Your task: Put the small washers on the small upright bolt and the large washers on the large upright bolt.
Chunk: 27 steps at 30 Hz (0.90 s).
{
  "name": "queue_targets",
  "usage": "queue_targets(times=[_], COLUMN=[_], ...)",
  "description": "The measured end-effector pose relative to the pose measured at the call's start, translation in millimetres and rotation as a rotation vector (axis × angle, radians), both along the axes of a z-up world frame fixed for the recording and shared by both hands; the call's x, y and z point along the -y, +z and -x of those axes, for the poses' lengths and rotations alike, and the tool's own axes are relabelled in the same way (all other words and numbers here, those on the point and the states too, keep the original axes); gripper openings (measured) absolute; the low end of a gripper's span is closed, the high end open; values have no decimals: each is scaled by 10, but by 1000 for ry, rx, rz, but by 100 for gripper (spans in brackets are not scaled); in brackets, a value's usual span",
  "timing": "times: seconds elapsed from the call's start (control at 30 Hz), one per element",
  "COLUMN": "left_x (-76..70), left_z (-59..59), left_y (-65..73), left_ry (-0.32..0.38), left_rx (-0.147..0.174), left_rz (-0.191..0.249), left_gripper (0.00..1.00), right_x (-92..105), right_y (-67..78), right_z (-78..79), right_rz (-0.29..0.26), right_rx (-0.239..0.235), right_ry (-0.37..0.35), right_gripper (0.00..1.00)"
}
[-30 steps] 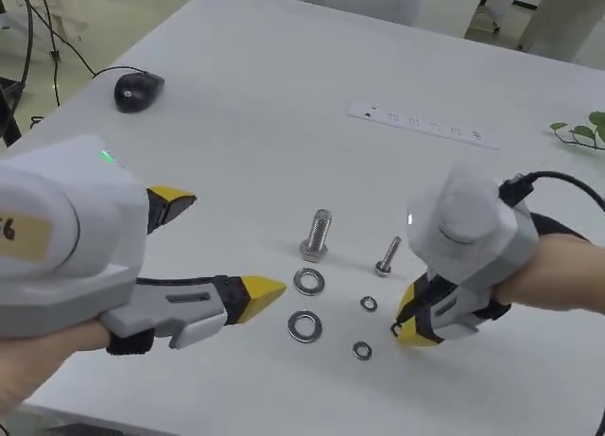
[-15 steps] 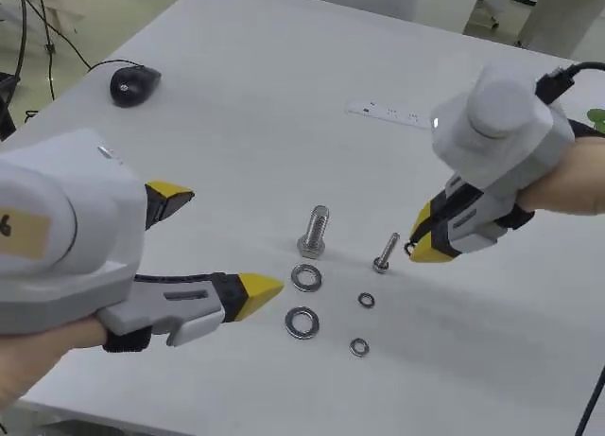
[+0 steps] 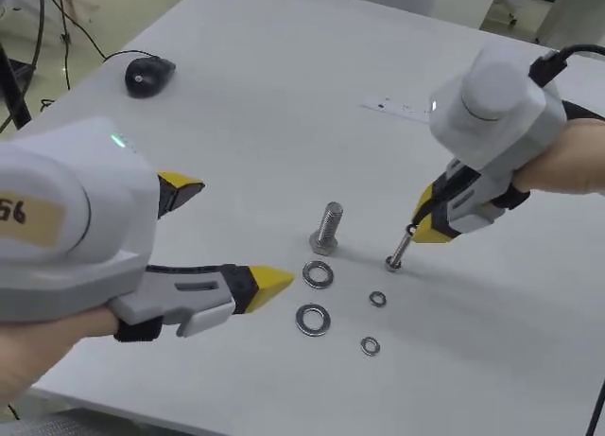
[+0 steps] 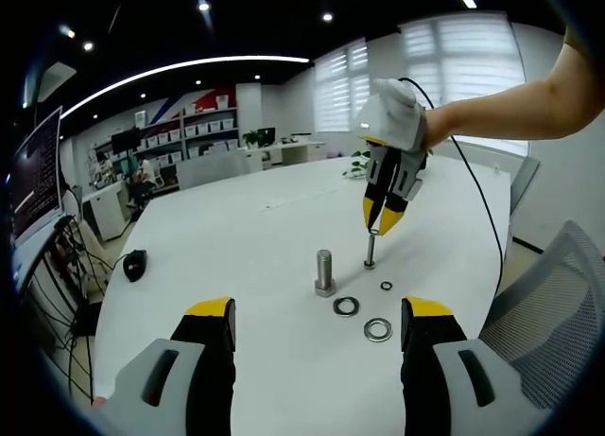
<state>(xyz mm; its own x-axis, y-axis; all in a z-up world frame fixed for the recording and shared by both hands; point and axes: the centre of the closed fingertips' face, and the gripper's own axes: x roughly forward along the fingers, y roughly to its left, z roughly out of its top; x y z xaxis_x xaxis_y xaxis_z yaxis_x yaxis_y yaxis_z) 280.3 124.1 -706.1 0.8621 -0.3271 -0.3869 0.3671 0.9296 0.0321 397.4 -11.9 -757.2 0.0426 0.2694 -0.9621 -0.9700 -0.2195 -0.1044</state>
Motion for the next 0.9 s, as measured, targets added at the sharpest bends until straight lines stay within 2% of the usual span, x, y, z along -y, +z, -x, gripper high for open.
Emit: queue_targets(times=[0.37, 0.9], left_x=[1, -9], left_z=[5, 8], left_y=[-8, -33], left_ry=[-3, -1], left_rx=[-4, -14], left_rz=[-1, -12], left_gripper=[71, 71], right_x=[-14, -22], right_y=[-116, -441], right_z=[-5, -39], right_rz=[21, 34], right_rx=[-6, -28], right_ry=[15, 28], right_gripper=[12, 13])
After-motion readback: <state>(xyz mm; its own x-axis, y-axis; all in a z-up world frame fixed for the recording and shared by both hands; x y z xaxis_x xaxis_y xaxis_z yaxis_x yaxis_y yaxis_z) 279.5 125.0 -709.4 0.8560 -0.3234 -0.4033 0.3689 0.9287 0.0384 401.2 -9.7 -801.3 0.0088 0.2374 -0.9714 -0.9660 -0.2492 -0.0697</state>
